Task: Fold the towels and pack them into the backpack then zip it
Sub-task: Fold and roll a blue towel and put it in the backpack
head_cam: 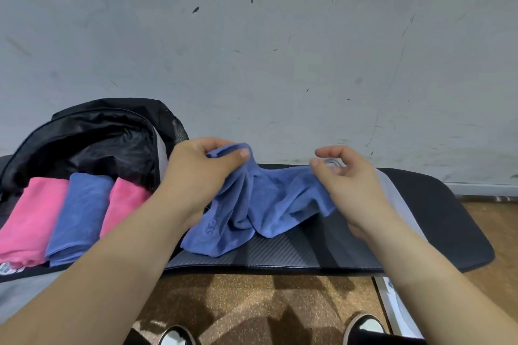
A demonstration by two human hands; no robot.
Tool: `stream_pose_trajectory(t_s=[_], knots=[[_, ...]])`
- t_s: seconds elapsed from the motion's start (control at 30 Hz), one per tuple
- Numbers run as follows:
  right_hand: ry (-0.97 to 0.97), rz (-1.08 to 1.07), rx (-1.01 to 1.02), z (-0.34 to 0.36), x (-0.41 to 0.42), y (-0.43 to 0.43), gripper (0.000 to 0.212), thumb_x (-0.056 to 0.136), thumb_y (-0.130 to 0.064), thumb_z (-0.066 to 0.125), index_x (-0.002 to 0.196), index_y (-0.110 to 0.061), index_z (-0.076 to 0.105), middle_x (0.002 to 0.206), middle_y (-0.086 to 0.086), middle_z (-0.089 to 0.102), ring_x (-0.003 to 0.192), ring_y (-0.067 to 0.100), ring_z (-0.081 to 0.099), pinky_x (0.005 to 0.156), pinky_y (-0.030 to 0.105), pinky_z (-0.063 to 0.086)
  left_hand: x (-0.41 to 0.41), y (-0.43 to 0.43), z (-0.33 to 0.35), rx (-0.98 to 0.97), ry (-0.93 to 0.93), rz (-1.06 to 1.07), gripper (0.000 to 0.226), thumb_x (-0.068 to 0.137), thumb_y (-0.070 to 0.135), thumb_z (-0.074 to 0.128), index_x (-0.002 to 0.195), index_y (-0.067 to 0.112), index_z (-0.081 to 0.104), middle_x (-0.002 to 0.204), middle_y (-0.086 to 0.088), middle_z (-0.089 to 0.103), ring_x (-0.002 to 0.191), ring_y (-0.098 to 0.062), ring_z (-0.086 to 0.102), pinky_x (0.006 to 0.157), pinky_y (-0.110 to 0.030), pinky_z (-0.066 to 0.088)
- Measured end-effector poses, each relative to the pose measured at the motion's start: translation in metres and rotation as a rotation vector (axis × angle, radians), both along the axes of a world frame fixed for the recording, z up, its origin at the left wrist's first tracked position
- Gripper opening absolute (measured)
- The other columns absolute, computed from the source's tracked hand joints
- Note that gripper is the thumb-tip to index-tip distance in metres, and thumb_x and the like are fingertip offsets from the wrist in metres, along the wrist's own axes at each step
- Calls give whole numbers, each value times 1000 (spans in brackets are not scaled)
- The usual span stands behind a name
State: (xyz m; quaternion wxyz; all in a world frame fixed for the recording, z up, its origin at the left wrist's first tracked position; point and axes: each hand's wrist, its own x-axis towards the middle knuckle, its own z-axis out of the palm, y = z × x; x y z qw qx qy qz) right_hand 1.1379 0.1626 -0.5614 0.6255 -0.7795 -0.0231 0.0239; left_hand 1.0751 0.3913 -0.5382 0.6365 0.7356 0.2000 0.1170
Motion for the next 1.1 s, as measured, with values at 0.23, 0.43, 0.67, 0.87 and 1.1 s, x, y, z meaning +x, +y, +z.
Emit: stream_pose_trajectory(t_s=[0.23,0.43,0.67,0.87,1.1], knots=[[121,379,153,19,-24,16,25,93,7,66,109,-11,75,88,19,75,81,23,70,67,24,59,0,-46,-14,-29,46,-194,19,102,15,66,101,23,83,91,3,83,87,-7,77,75,-22,59],[102,398,139,17,-16,3,30,92,16,63,107,-7,75,95,10,81,84,16,77,80,24,62,0,-33,-10,-118,37,-152,14,99,12,70,103,19,81,95,-8,83,98,-30,79,97,-55,60],[-265,269,-74,16,-17,8,13,89,-18,80,79,-25,76,91,8,69,77,17,66,74,20,53,-4,-36,-9,-60,13,-231,19,104,27,63,103,24,82,103,-14,81,109,-38,73,101,-57,57],[-201,260,-15,14,-17,13,18,92,-23,78,76,-18,72,78,16,71,67,11,59,64,26,49,-14,-45,-5,-27,-12,-390,28,110,21,53,110,22,81,108,-1,82,113,-17,74,108,-45,53],[-77,288,138,13,-19,14,21,93,-24,77,76,-12,71,71,14,63,69,18,57,67,34,48,-16,-45,-3,-80,-42,-411,29,110,18,52,117,21,80,112,0,81,116,-13,73,110,-41,51]])
